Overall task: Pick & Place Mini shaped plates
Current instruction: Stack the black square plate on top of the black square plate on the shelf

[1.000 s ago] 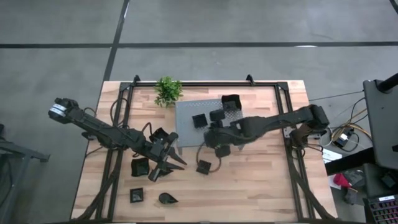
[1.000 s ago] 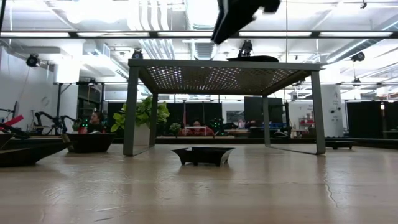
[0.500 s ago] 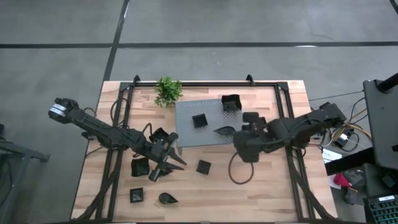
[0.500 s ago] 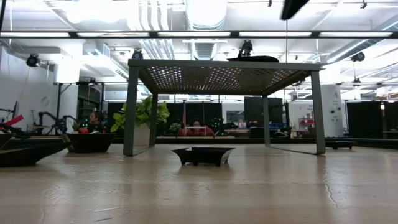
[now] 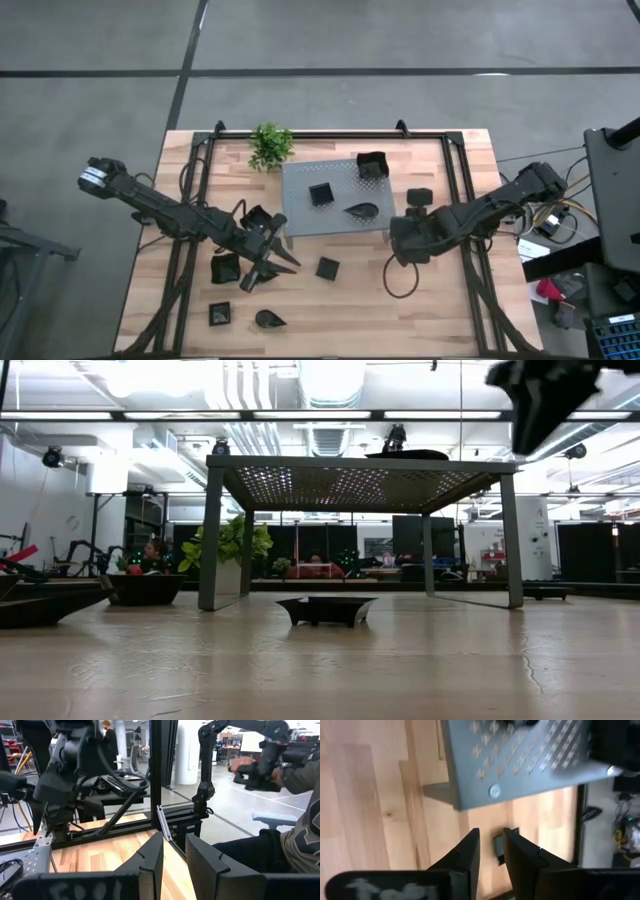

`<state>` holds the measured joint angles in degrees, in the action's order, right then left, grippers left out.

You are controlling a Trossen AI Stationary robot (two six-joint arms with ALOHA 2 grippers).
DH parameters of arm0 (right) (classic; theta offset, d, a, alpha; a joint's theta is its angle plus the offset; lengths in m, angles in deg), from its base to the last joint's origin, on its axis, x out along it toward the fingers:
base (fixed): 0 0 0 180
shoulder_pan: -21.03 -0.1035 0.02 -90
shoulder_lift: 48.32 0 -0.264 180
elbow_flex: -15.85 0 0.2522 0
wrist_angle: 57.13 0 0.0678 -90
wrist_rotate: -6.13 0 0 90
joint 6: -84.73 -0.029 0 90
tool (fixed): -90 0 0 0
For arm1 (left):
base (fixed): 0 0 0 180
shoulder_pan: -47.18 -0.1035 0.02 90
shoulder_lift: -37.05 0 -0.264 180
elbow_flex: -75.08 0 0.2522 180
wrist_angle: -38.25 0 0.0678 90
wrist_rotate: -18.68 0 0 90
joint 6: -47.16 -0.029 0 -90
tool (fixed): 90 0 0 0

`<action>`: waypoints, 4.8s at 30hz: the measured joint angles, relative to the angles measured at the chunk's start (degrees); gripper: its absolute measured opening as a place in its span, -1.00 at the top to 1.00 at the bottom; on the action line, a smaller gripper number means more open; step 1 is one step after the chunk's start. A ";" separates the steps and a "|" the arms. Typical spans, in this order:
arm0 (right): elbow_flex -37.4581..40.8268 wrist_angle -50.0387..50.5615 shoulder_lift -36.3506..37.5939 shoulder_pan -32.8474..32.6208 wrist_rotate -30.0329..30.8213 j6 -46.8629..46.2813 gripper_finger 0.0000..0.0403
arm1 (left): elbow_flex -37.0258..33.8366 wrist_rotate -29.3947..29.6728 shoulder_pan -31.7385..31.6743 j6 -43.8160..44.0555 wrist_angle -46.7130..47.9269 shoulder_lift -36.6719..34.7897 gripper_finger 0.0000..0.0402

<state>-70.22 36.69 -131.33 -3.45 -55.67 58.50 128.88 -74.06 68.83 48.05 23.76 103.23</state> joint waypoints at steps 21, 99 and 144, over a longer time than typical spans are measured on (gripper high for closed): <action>30.97 -17.76 16.23 1.39 -0.84 -13.80 0.36 | 0.00 0.00 -0.02 -0.25 0.22 0.00 0.61; 47.21 -39.92 25.06 55.01 -14.61 -28.82 0.37 | 0.09 0.00 -0.01 1.09 -1.74 0.00 0.61; 35.24 -22.94 30.22 57.33 -18.97 -20.28 0.95 | 0.00 0.00 -0.02 1.75 -0.84 0.00 0.61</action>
<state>-34.98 13.75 -101.11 53.88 -74.65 38.23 128.88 -74.06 68.81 49.79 22.91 103.23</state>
